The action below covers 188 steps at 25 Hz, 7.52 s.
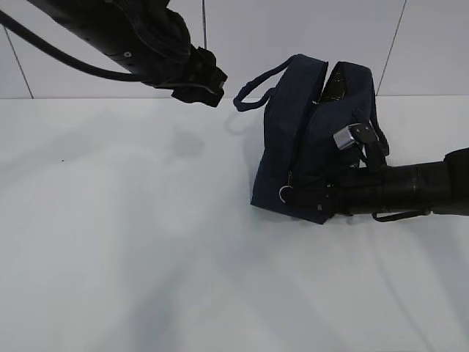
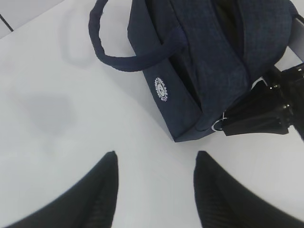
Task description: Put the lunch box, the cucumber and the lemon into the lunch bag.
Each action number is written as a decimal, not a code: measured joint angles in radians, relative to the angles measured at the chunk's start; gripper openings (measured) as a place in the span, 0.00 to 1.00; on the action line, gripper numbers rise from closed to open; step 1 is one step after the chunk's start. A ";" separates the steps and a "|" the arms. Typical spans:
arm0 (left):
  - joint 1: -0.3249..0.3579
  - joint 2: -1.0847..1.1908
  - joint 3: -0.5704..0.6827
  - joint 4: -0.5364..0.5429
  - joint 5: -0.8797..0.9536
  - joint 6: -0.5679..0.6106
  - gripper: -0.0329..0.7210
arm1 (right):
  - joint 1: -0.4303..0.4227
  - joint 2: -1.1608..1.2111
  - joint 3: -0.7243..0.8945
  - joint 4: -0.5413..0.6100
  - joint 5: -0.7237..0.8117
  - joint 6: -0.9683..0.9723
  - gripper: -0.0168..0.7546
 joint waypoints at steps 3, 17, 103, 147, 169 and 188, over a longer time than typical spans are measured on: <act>0.000 0.000 0.000 0.000 0.000 0.000 0.54 | 0.000 0.000 0.000 0.000 0.000 -0.002 0.06; 0.000 0.000 0.000 0.000 0.002 0.000 0.54 | 0.000 0.000 0.000 -0.007 0.045 0.011 0.02; -0.137 0.157 0.322 -0.006 -0.603 0.000 0.59 | 0.002 -0.336 -0.007 -0.188 0.046 0.359 0.02; -0.139 0.172 0.322 -0.008 -0.640 0.002 0.04 | 0.002 -0.412 -0.048 -0.164 -0.016 0.404 0.02; -0.139 0.153 0.315 -0.011 -0.537 0.002 0.04 | 0.008 -0.384 -0.174 -0.158 -0.244 0.440 0.02; -0.139 0.072 0.379 -0.029 -0.459 0.002 0.03 | 0.008 -0.326 -0.262 -0.148 -0.329 0.441 0.02</act>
